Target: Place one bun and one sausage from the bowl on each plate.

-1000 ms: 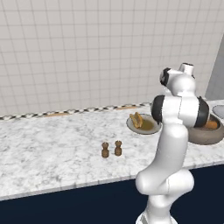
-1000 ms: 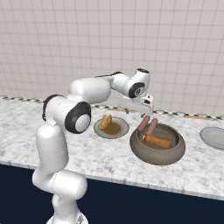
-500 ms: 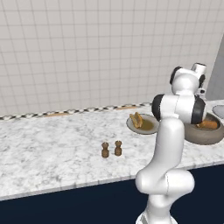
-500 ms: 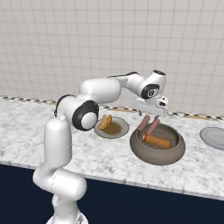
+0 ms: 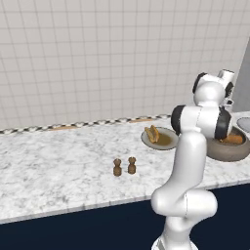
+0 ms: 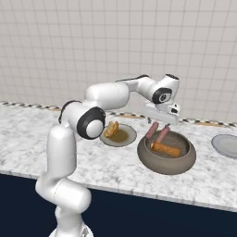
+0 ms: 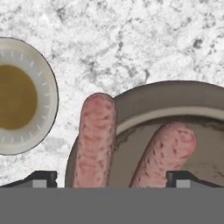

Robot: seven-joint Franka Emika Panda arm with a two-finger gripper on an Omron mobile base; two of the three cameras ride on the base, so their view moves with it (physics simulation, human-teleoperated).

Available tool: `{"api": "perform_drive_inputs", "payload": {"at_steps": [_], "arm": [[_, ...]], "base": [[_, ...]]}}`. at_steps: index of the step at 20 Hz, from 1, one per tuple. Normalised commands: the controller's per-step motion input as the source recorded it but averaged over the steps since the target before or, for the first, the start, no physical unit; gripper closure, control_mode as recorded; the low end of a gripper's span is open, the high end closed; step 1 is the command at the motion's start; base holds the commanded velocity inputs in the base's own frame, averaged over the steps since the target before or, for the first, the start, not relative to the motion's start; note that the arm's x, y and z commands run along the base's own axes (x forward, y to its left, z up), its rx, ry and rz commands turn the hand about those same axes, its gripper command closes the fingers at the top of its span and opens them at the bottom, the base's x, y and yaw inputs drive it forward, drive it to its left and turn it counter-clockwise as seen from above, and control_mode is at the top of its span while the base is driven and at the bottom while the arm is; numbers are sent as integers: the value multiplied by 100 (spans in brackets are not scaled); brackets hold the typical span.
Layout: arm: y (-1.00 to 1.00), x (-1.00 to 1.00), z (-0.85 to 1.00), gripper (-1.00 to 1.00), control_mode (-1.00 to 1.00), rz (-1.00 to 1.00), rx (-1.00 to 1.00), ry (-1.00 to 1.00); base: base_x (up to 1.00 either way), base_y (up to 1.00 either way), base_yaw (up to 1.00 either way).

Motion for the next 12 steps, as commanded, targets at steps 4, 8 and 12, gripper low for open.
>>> {"api": "perform_drive_inputs", "payload": {"at_steps": [4, 8, 12], "arm": [[35, -20, -1, -100, -100, 0, -6, -1], [11, -28, -4, -100, -100, 0, -1, 0], [4, -25, -19, -100, -100, 0, 0, 0]], "base": [[0, 0, 0], [0, 0, 0], [0, 0, 0]]}}
